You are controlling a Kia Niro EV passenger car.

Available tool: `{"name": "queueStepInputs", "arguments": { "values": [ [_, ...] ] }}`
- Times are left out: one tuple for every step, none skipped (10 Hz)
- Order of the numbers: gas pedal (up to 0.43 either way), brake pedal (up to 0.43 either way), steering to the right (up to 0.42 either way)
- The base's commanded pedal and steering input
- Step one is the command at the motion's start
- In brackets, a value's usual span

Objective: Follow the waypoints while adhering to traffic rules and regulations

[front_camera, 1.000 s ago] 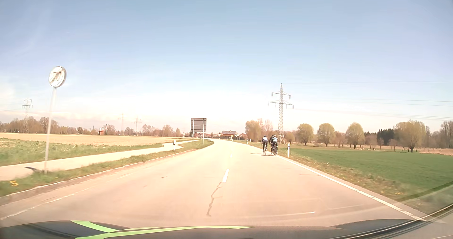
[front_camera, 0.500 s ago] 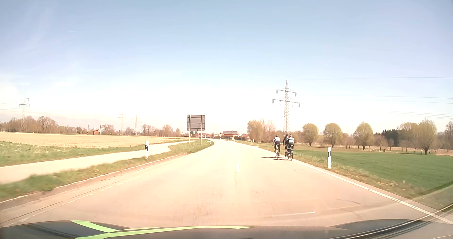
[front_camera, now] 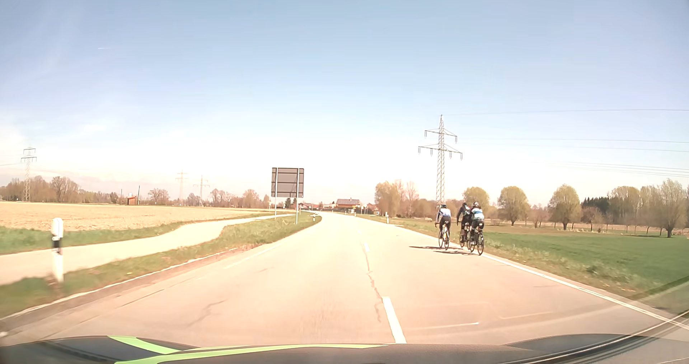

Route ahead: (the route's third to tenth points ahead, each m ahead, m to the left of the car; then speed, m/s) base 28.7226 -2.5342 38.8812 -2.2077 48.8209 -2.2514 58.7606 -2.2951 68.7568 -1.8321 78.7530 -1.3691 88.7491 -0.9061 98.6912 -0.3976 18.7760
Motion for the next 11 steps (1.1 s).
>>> {"name": "queueStepInputs", "arguments": {
  "values": [
    [0.35, 0.0, 0.004],
    [0.35, 0.0, 0.004],
    [0.35, 0.0, 0.004],
    [0.35, 0.0, 0.004],
    [0.35, 0.0, 0.004],
    [0.35, 0.0, 0.004],
    [0.35, 0.0, 0.004],
    [0.35, 0.0, 0.004],
    [0.35, 0.0, 0.004],
    [0.35, 0.0, 0.004],
    [0.35, 0.0, 0.004]
  ]
}}
